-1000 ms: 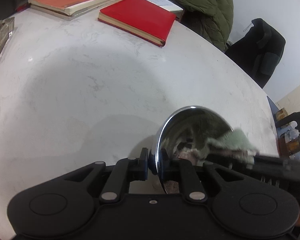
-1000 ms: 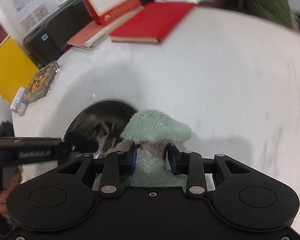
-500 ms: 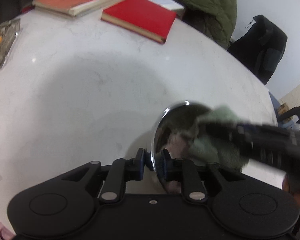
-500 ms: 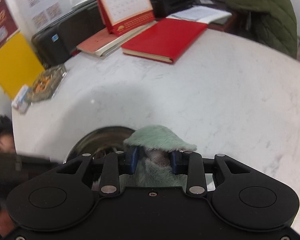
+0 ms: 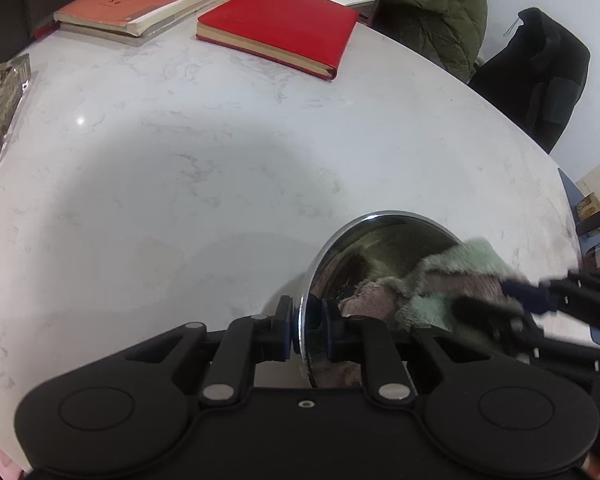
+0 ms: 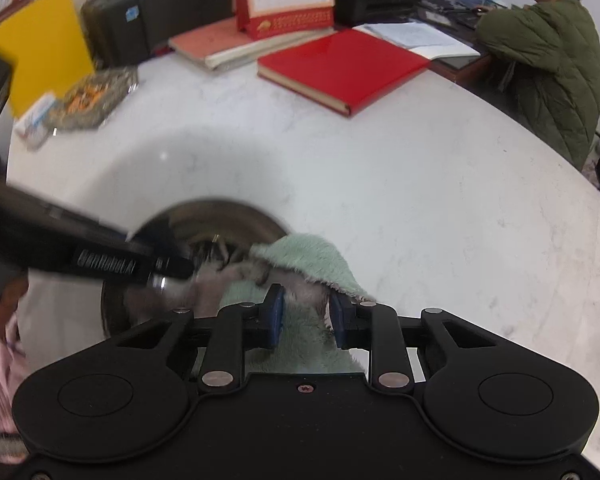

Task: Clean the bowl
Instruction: 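Rub the cloth along the bowl wall with the right gripper while the left holds the rim, then wipe the cloth around the bowl interior with the right gripper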

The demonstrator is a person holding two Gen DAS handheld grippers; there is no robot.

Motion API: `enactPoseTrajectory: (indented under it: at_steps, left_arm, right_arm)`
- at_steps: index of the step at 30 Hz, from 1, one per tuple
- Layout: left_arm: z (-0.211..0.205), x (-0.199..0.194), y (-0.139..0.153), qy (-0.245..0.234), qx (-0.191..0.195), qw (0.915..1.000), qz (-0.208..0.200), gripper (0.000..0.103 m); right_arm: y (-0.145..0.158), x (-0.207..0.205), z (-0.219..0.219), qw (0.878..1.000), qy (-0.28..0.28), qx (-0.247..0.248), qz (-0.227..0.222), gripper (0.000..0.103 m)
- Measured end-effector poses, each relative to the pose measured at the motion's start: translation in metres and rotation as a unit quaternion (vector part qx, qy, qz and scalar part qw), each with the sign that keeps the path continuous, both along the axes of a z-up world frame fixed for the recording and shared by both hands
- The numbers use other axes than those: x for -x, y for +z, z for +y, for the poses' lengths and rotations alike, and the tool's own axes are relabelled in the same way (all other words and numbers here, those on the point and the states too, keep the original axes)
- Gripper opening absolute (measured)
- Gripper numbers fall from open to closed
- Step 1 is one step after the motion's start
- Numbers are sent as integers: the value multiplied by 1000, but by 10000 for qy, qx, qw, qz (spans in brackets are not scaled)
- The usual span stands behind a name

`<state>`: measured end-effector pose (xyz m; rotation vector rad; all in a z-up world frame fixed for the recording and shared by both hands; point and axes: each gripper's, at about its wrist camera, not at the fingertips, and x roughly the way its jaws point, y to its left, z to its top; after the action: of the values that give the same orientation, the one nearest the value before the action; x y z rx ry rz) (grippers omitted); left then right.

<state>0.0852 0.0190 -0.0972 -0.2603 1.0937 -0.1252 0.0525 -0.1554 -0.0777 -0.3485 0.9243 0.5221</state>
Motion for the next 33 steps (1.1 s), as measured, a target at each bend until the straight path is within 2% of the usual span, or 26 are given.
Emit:
enactPoseTrajectory:
  at_steps: [3,8,17,21,25,30,33]
  left_arm:
    - [-2,-1,0,-75,-75,9999,9,14]
    - [-4,-1,1,-156,-168,9997,27,14]
    - [-4,-2,2,-153,-170,9997,48,14]
    - [-6,-1,2,-187,-238,9995,51,15]
    - [-8,1,2,-208,-274,9994,45,15]
    - [-6,4,0,-162,-192,9997,-18,15]
    - [-3,5,-1,-200,-45,9998,-36,14]
  right_arm:
    - [0,0,8,9995,157,249,-142,20]
    - [3,-29,18,9994,190,51,-291,20]
    - [-7,-16,5,9996,211,176,84,20]
    - [-1,-16,12,9990,325,283,-72,20]
    - [6,-30,25,9988,373,136,-299,20]
    - [-4,-28,12,10000,43,-42,23,20]
    - [-9,-14,-8,9978,-293,-408,432,20]
